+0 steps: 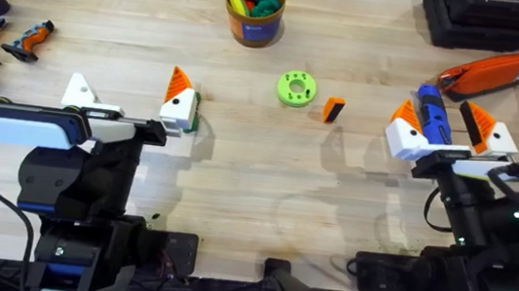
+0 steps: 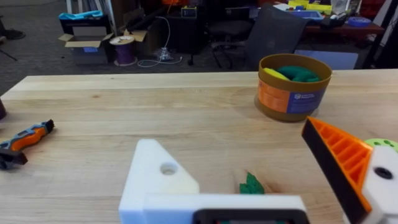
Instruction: Pick up the gripper from the table and insert it into the empty holder that is missing its gripper. Then pick up a screw, insert it into the mounting hole, and use the screwdriver to tighten it. Finally, clean up the table by picking up the vegetable and placing it into the bucket.
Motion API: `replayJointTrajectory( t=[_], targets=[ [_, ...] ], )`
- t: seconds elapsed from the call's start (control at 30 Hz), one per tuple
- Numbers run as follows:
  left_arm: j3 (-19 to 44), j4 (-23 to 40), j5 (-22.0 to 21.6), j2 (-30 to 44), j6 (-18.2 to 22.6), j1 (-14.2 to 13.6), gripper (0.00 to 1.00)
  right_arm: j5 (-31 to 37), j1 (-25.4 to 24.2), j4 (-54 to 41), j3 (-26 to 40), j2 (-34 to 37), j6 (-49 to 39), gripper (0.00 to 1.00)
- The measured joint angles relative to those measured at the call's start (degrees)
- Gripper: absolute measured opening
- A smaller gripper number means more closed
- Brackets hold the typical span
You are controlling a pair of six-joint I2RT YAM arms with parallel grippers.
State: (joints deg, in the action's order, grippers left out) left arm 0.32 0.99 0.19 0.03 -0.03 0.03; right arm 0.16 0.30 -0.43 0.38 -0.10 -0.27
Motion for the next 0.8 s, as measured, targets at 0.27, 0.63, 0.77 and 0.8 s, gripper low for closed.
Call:
replayJointTrajectory(
  t=[0.27,0.63,0.77,0.8],
  targets=[
    [0.0,-0.1,0.0,0.0,0.0,0.0,0.985,0.0,0.0,-0.1,0.0,0.0,0.0,0.980],
    [6.7,3.6,0.6,0.0,-0.6,-0.2,0.985,-0.2,0.0,-3.3,5.4,0.2,0.0,0.980],
    [17.4,12.8,-0.4,1.2,-0.9,-0.2,0.985,-1.0,0.0,-9.7,15.8,2.1,0.0,0.980],
    [20.1,15.7,-0.8,2.1,-0.9,-0.2,0.985,-1.1,0.0,-12.1,18.4,3.1,0.0,0.980]
  ],
)
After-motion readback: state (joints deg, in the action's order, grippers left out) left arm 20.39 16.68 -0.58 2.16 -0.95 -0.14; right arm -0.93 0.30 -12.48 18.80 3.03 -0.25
